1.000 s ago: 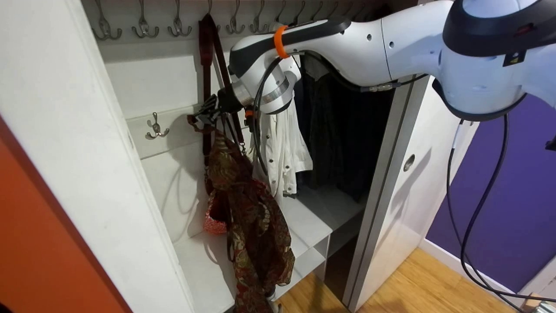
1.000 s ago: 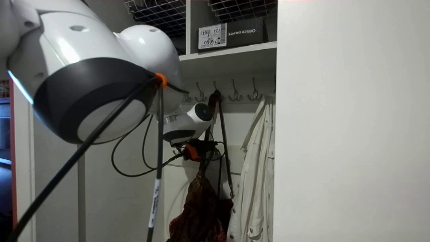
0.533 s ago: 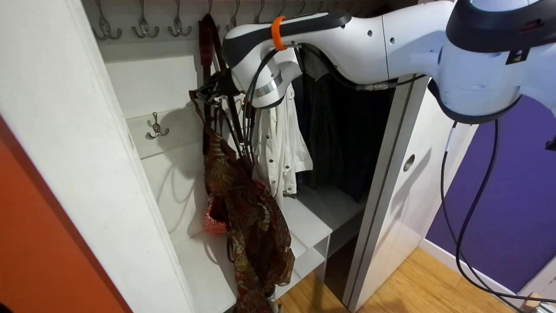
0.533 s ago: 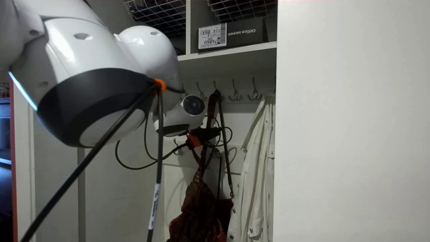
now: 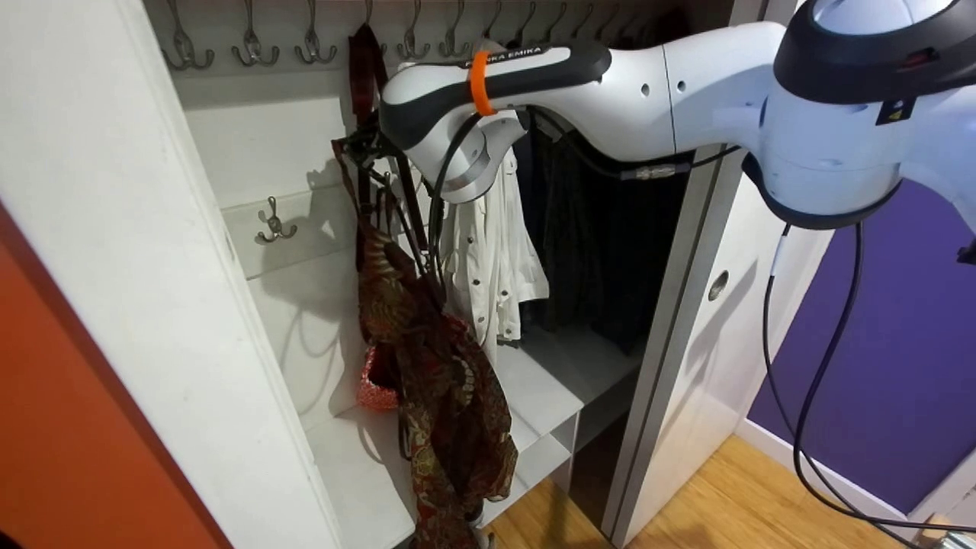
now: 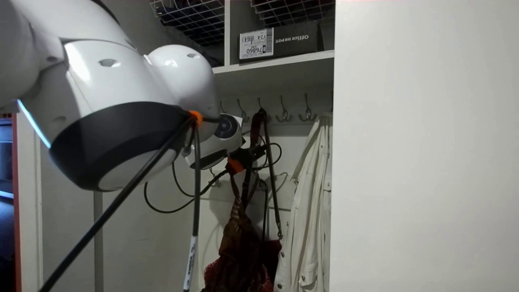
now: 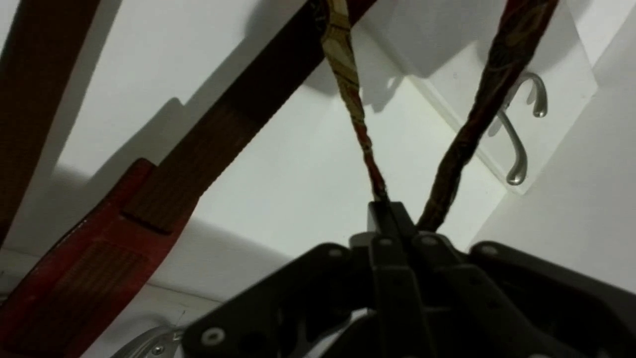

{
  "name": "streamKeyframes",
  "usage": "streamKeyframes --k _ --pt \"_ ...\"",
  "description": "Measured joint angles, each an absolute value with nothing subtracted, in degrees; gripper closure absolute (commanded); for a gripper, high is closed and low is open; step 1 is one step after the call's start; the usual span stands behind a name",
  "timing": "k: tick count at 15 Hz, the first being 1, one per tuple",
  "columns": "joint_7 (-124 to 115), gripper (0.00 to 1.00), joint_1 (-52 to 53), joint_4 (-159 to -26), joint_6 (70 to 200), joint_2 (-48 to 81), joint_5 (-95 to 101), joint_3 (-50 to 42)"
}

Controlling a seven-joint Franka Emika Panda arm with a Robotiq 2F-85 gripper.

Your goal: Pick up one brown strap from the bottom hangers and hang it on the far left bottom hanger in the closet

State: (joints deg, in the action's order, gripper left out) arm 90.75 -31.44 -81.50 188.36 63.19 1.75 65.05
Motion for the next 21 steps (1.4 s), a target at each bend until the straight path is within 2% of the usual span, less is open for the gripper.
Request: streamKeyframes --k 7,17,19,21 --pt "90.52 1.00 -30.50 -82.24 201.19 63.08 1.95 61.57" --pt "90.52 1.00 -26.69 -81.07 206.49 61.07 -3.48 53.33" --pt "84.53 1.00 -24.72 -82.33 206.50 57.74 -3.64 47.89" --pt "83.17 1.00 -24.05 -84.24 206.50 55.30 -5.72 46.16"
